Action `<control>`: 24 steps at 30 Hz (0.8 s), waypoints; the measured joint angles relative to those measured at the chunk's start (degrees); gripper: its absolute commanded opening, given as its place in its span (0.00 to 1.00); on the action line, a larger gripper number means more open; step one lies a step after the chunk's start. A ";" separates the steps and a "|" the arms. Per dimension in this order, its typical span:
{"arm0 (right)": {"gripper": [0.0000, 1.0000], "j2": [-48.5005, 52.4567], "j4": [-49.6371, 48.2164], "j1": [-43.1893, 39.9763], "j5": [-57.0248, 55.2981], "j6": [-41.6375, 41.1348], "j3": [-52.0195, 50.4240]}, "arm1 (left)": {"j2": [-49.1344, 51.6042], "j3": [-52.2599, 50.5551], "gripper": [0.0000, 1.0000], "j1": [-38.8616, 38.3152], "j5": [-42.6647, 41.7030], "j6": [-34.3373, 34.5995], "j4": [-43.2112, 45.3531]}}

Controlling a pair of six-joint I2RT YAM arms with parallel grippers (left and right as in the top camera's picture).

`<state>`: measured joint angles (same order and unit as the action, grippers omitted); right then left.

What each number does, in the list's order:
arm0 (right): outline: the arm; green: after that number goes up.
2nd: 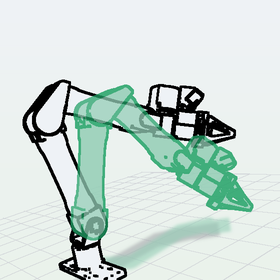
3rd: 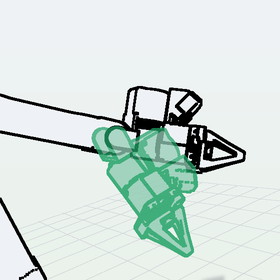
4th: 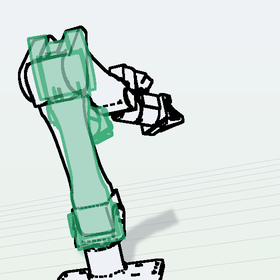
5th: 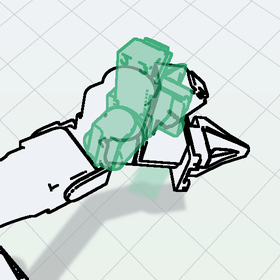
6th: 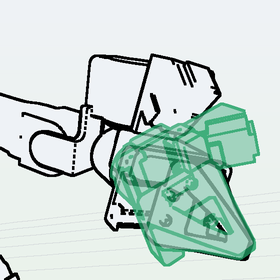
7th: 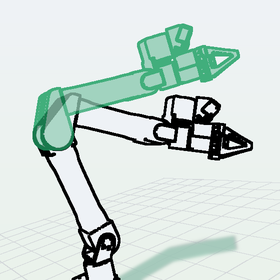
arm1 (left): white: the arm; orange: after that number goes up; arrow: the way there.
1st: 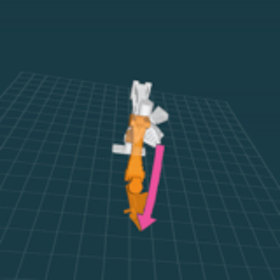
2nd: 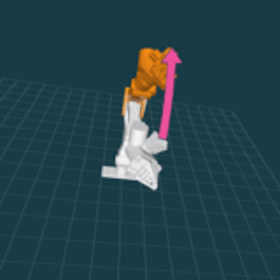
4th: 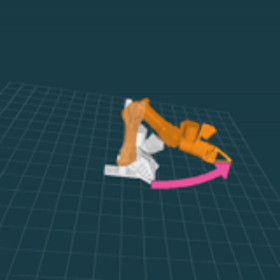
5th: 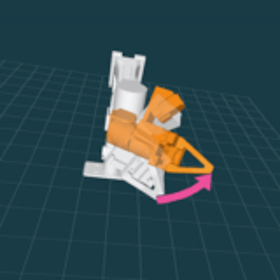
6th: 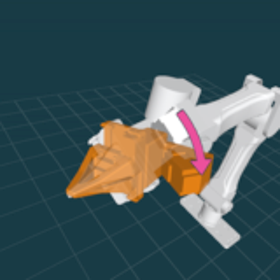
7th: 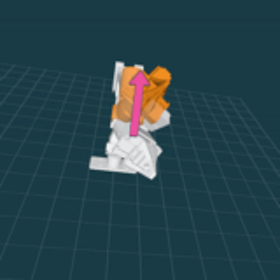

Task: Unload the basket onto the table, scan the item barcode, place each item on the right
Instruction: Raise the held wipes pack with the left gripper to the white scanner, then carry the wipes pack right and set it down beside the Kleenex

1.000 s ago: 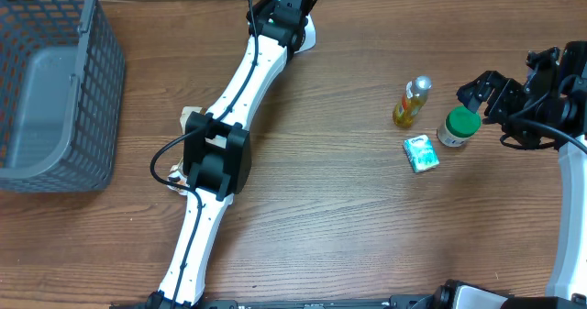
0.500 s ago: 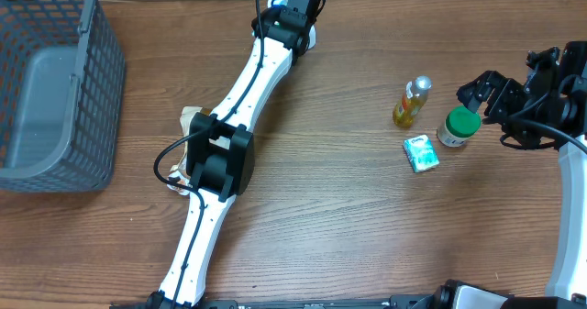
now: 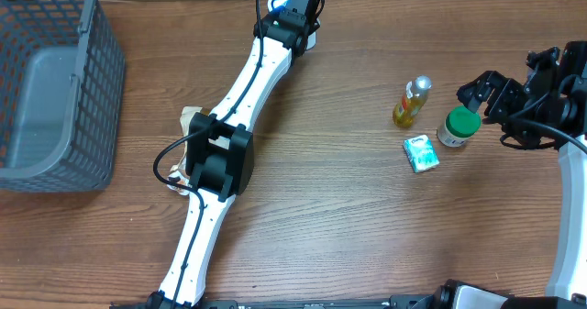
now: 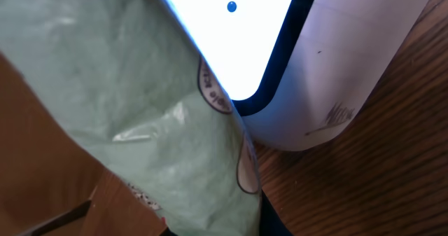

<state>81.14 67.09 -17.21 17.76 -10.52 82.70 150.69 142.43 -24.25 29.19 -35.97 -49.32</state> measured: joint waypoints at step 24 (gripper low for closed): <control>1.00 0.00 0.02 0.00 0.00 0.02 0.00 | -10.51 2.32 0.04 -0.13 -9.31 23.04 -8.85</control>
<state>81.14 67.11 -17.21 17.76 -10.50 82.70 140.18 144.75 -24.38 19.88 -12.93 -58.17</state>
